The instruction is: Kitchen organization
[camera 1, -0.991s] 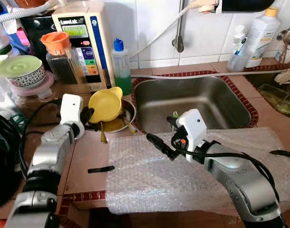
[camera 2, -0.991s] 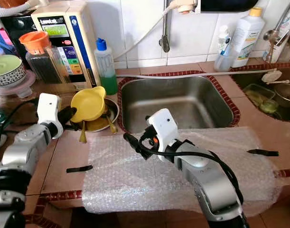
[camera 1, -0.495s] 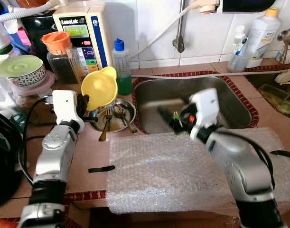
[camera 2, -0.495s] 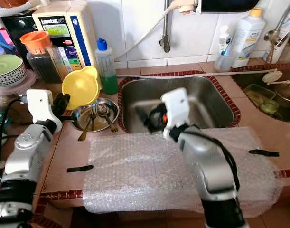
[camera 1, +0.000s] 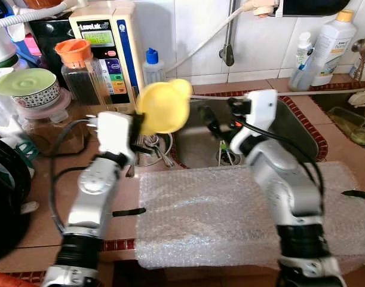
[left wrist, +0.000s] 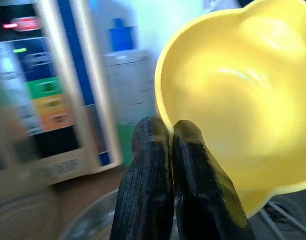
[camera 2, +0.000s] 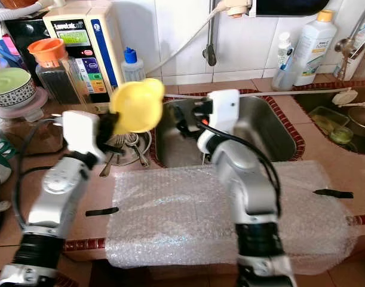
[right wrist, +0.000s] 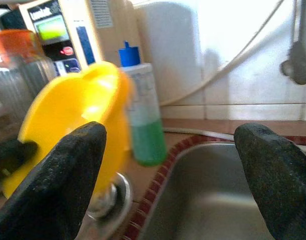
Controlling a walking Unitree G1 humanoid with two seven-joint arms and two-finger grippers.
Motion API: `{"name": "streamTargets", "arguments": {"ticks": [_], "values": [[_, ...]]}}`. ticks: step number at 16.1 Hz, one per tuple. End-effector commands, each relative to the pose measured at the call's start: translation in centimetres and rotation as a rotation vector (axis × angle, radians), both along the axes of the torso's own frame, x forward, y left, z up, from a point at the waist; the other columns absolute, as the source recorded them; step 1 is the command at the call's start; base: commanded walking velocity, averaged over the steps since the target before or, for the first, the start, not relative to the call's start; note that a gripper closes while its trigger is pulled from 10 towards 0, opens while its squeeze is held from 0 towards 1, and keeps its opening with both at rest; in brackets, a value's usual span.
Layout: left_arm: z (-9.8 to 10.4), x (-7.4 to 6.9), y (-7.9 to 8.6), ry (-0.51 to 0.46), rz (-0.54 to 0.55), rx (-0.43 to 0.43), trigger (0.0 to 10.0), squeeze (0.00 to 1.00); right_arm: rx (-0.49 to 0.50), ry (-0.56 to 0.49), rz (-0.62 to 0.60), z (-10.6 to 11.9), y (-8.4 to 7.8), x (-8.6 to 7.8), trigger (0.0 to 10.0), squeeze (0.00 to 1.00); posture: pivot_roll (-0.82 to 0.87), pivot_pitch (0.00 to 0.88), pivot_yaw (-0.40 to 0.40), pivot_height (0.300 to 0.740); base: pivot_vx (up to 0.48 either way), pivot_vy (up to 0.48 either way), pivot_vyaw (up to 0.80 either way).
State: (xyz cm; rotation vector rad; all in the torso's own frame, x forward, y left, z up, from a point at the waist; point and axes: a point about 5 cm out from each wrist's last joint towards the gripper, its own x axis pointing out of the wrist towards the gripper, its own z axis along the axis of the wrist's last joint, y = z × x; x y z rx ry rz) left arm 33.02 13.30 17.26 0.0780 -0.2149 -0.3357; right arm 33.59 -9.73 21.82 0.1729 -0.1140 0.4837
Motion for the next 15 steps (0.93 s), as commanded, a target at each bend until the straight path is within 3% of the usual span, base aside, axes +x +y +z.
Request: {"name": "streamTargets", "arguments": {"ticks": [1,5,6,7,8,10,15], "values": [[0.6,-0.3,-0.3,-0.041,-0.025,0.02,0.0,0.0,0.019,-0.022,0.001,0.6,0.3,0.4,10.0,0.0,-0.24,0.023,0.066,0.74,0.0,0.0,0.0],[0.9,-0.8,-2.1,-0.068,-0.091,0.041,0.0,0.0,0.007,-0.015,0.008,0.5,2.1,1.6,10.0,0.0,-0.23,0.023,0.064,0.74,0.0,0.0,0.0],[0.9,-0.8,-2.2,-0.07,-0.094,0.039,0.0,0.0,-0.008,0.015,-0.006,0.0,2.3,2.0,8.5,0.0,-0.23,0.023,0.063,0.74,0.0,0.0,0.0],[0.9,-0.9,-2.3,-0.073,-0.097,0.036,0.0,0.0,-0.024,0.038,-0.021,-0.5,2.4,2.2,2.5,0.0,-0.23,0.024,0.059,0.74,0.0,0.0,0.0],[1.0,-1.0,-2.5,-0.078,-0.102,0.035,0.0,0.0,-0.004,0.051,-0.023,-0.7,2.6,2.4,0.0,0.0,-0.23,0.024,0.058,0.74,0.0,0.0,0.0],[0.9,-1.0,-2.5,-0.08,-0.095,0.039,0.0,0.0,0.013,0.062,-0.031,-0.7,2.9,2.6,0.0,0.0,-0.22,0.025,0.056,0.74,0.0,0.0,0.0],[1.0,-1.1,-2.8,-0.096,-0.092,0.06,1.2,0.0,-0.027,0.136,-0.013,-1.8,3.8,3.0,0.0,0.0,-0.22,0.022,0.053,0.74,0.0,0.0,0.0]]}}
